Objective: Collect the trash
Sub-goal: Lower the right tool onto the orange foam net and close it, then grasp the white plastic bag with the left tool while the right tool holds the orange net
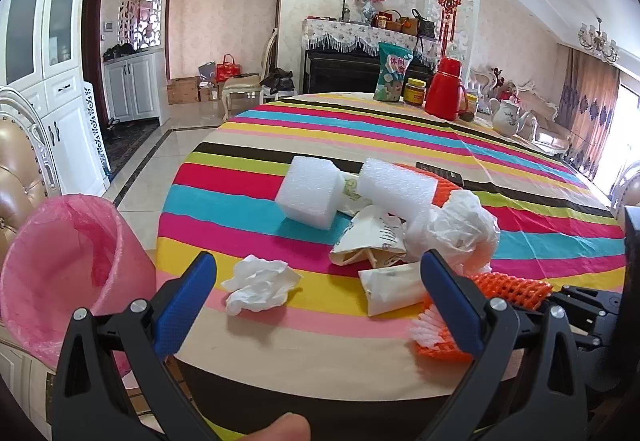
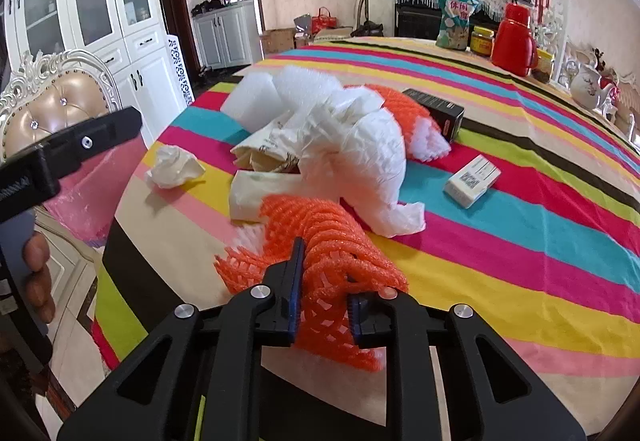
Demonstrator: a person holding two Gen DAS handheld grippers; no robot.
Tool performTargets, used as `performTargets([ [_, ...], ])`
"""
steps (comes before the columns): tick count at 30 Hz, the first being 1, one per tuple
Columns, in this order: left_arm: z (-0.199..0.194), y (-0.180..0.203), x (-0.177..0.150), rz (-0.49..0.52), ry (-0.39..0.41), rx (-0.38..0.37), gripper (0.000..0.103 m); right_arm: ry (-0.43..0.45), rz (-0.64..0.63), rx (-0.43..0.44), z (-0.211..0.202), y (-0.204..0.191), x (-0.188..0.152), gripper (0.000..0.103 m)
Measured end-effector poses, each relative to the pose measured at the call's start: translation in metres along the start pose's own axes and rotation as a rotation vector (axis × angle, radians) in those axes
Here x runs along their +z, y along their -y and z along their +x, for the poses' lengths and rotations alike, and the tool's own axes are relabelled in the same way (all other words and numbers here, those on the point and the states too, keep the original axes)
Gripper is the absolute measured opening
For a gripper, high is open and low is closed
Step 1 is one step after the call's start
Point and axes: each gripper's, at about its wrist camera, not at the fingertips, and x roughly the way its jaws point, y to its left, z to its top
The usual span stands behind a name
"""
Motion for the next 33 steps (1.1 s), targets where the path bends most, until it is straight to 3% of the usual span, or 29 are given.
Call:
performTargets([
  [12,0.012,0.037,0.006,0.034,-0.026,-0.079,0.099,0.054,0.057,-0.047,-0.032,0.037,-0.003,0.018],
  [22,0.038,0.085,0.014,0.064,-0.062,-0.168,0.098,0.105,0.160,-0.151,-0.054,0.099,-0.003,0.018],
  [33,0.076,0.116,0.015,0.057,-0.136,-0.161,0.096,0.133,0.206,-0.183,-0.062,0.131,0.000,0.018],
])
